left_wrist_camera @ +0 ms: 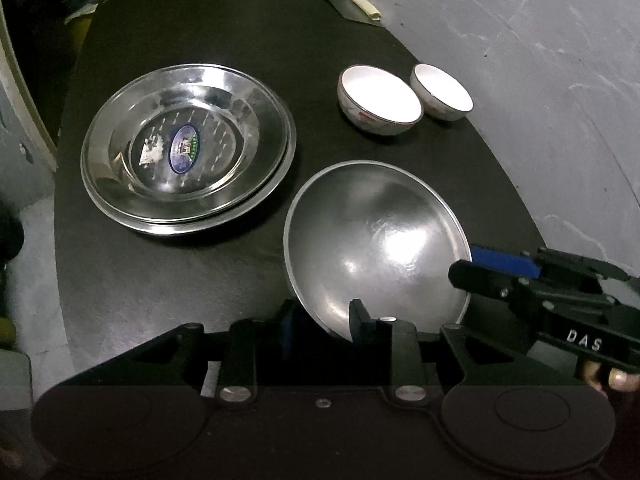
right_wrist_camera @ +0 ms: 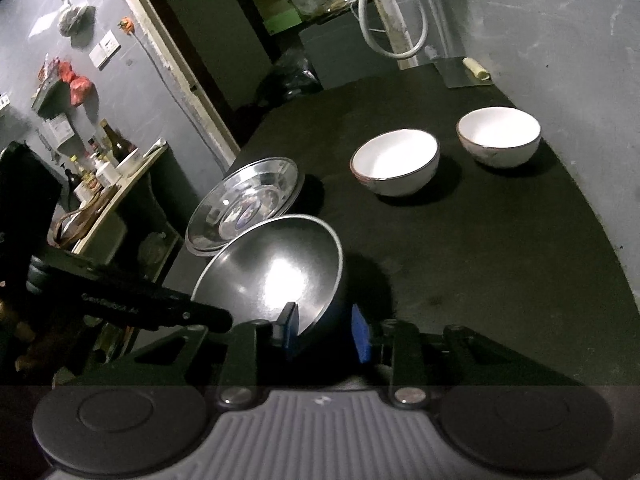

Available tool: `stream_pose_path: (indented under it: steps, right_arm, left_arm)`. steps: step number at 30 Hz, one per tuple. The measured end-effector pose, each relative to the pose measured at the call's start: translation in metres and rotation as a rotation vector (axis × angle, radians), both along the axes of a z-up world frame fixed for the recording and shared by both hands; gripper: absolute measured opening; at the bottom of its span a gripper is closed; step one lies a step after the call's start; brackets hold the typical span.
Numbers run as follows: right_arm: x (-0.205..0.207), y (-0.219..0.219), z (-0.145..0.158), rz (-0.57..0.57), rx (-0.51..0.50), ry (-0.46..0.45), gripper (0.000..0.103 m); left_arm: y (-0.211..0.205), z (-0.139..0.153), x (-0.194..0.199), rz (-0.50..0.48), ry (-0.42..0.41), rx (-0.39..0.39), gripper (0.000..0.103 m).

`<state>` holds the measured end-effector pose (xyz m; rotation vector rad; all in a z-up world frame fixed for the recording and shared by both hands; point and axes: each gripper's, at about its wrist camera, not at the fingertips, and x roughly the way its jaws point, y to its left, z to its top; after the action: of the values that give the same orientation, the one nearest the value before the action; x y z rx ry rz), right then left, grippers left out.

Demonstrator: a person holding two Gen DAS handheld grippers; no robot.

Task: Organize plates and bowls
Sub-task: 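Lift the steel bowl and carry it beside the plate stack, then lower the steel bowl onto the table and open both grippers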

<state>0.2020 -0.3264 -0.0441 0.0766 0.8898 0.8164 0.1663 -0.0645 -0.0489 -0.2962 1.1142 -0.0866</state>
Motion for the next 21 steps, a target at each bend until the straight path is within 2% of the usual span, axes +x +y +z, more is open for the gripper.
stream_pose_path:
  steps: [4, 7, 9, 11, 15, 18, 21]
  right_arm:
    - [0.001, -0.007, 0.001, -0.034, 0.011, -0.009, 0.036]
    - [0.002, -0.011, 0.003, -0.062, 0.018, -0.017, 0.041]
    - [0.004, -0.014, 0.004, -0.092, 0.019, -0.025, 0.063]
    - [0.007, -0.015, 0.004, -0.124, 0.025, -0.031, 0.074]
    - [0.016, -0.015, 0.003, -0.177, 0.041, -0.024, 0.097]
    - [0.022, -0.014, 0.003, -0.215, 0.054, -0.028, 0.103]
    - [0.029, -0.012, 0.001, -0.252, 0.05, -0.029, 0.103]
  left_arm:
    - [0.004, 0.011, -0.004, -0.006, -0.014, 0.036, 0.041]
    - [0.007, 0.023, -0.008, -0.008, -0.053, 0.074, 0.049]
    - [0.009, 0.031, -0.008, 0.001, -0.088, 0.099, 0.057]
    - [0.011, 0.037, -0.003, 0.023, -0.123, 0.106, 0.061]
    - [0.011, 0.043, 0.018, 0.043, -0.182, 0.101, 0.084]
    - [0.009, 0.046, 0.036, 0.052, -0.214, 0.116, 0.097]
    - [0.009, 0.046, 0.056, 0.063, -0.226, 0.134, 0.102]
